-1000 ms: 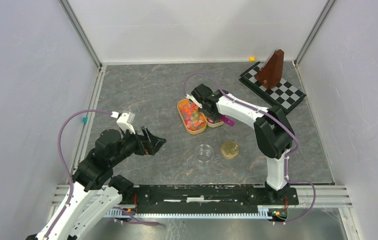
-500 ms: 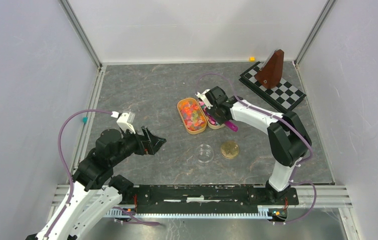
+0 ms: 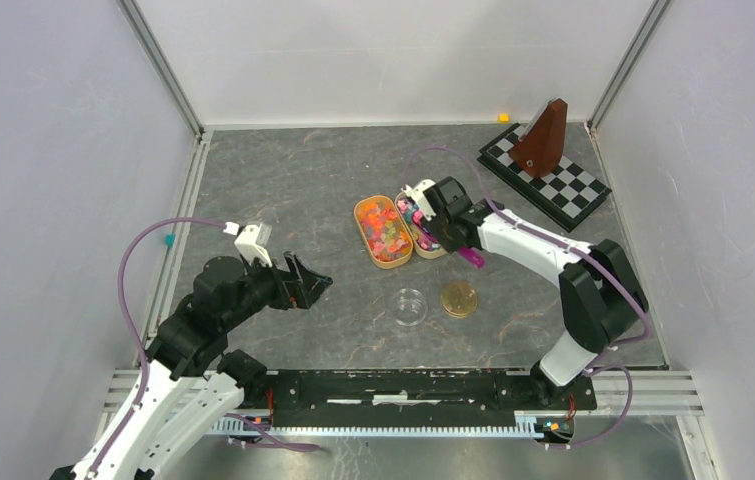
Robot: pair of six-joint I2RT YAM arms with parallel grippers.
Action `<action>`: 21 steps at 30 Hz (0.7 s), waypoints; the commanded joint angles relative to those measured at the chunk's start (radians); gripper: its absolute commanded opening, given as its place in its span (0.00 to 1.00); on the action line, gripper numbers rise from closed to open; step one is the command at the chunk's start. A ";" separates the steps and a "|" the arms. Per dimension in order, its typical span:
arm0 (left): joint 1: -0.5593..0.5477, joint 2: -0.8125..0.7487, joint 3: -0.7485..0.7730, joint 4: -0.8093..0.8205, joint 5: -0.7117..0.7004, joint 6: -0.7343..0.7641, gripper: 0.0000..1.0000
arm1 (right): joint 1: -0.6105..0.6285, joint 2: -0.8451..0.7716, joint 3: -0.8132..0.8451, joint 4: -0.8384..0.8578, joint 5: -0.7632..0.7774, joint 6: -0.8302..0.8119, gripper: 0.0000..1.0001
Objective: Pack the candies
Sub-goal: Scoop the fake candies from the storage box.
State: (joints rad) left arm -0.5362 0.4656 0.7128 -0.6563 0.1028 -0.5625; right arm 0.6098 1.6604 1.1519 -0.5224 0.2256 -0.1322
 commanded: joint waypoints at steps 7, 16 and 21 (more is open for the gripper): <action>-0.001 0.013 0.009 0.016 -0.024 0.046 1.00 | -0.018 -0.193 -0.101 0.090 -0.049 -0.004 0.00; -0.001 0.022 0.015 0.006 -0.024 0.050 1.00 | -0.018 -0.389 -0.217 0.139 -0.185 -0.021 0.00; -0.001 0.030 0.017 0.006 -0.017 0.052 1.00 | -0.017 -0.515 -0.308 0.180 -0.280 -0.047 0.00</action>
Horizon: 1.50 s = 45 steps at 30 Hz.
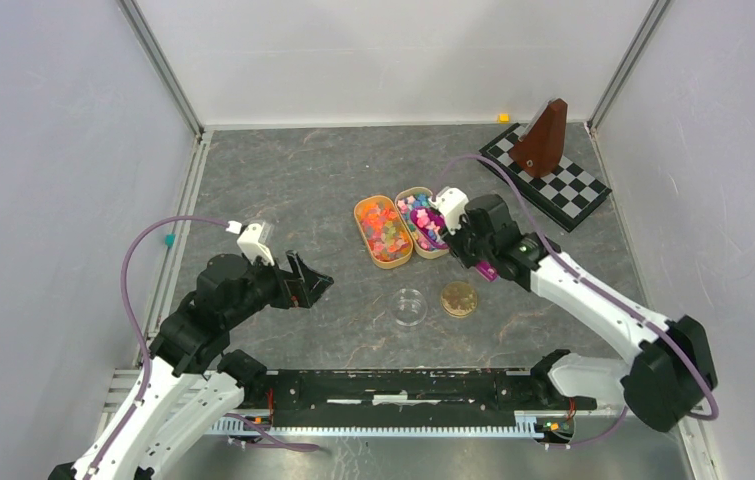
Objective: Pack the candies
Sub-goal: Scoop the fake candies from the storage box, then place the fake candies in the packing bottle.
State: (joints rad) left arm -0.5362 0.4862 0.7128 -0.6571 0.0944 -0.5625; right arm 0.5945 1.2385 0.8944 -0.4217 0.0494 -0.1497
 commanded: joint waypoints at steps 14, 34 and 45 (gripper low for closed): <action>-0.001 0.018 0.018 0.007 0.007 0.054 1.00 | 0.113 -0.332 -0.087 -0.050 -0.160 -0.141 0.00; -0.002 0.103 -0.006 0.183 0.327 -0.020 1.00 | 0.430 -0.367 0.022 -0.223 -0.174 -0.163 0.00; -0.037 0.140 -0.008 0.205 0.365 -0.041 1.00 | 0.495 -0.353 0.053 -0.135 -0.188 -0.143 0.00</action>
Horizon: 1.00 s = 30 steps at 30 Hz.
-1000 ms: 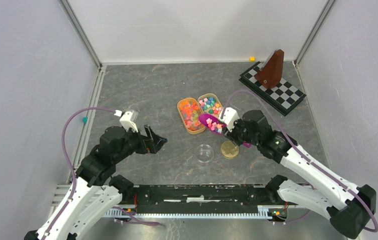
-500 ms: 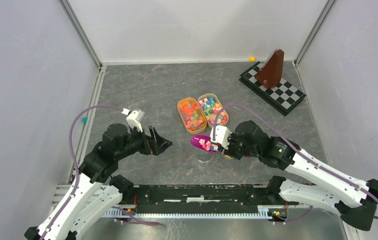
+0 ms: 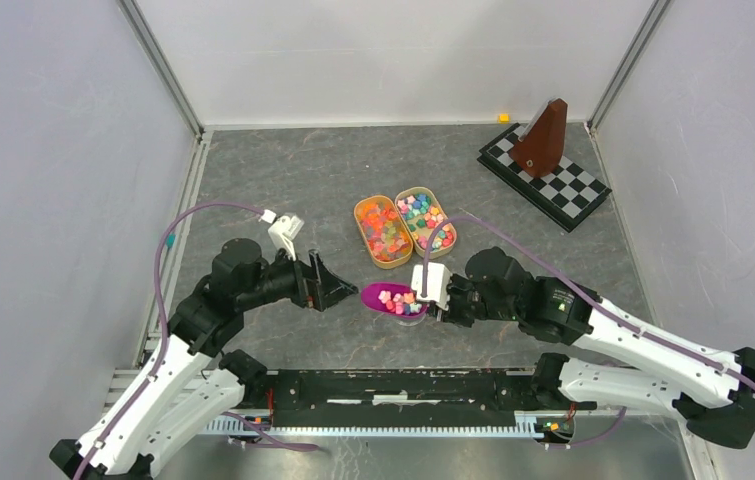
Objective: Pack the candies
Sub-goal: Place the fake candies in the packing bottle.
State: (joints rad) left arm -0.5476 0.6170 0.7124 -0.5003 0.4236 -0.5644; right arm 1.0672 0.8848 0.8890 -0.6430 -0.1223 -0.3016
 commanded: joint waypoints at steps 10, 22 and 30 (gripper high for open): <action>-0.153 0.059 0.002 0.031 -0.078 -0.034 1.00 | 0.049 -0.004 0.083 0.097 -0.003 0.004 0.00; -0.183 0.075 -0.008 0.019 -0.136 -0.040 1.00 | 0.053 -0.124 0.037 0.182 -0.074 -0.007 0.00; -0.183 0.074 -0.016 0.021 -0.127 -0.044 1.00 | 0.053 -0.194 -0.019 0.266 -0.108 0.018 0.00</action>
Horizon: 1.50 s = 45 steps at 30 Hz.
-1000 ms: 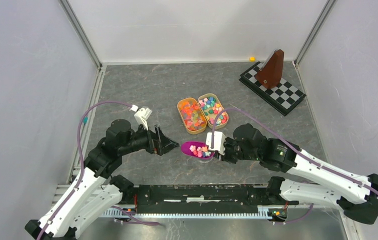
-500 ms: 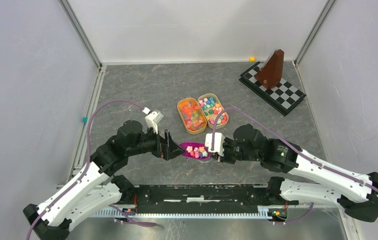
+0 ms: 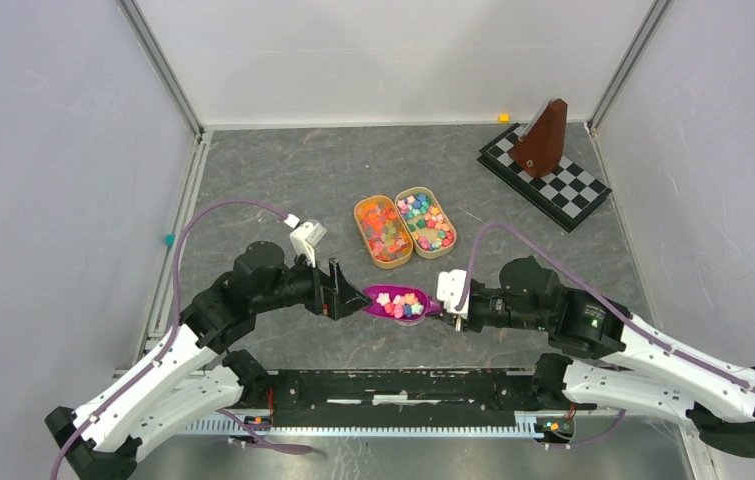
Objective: Pack the candies
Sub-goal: Place the fake candies in the packing bottle.
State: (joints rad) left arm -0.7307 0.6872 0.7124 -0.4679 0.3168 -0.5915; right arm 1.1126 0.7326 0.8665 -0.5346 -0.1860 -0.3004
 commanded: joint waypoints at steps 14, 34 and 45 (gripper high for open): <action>0.001 -0.053 0.001 0.036 -0.074 -0.093 1.00 | 0.007 -0.006 0.045 -0.083 0.123 -0.049 0.00; 0.000 -0.147 0.055 -0.154 -0.252 0.078 1.00 | 0.006 0.143 0.054 -0.316 0.299 -0.055 0.00; 0.001 -0.175 0.053 -0.182 -0.286 0.114 1.00 | 0.007 0.225 0.108 -0.398 0.379 -0.060 0.00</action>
State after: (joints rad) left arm -0.7307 0.5266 0.7433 -0.6571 0.0566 -0.5457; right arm 1.1130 0.9363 0.9077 -0.9180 0.1497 -0.3470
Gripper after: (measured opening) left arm 0.996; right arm 0.337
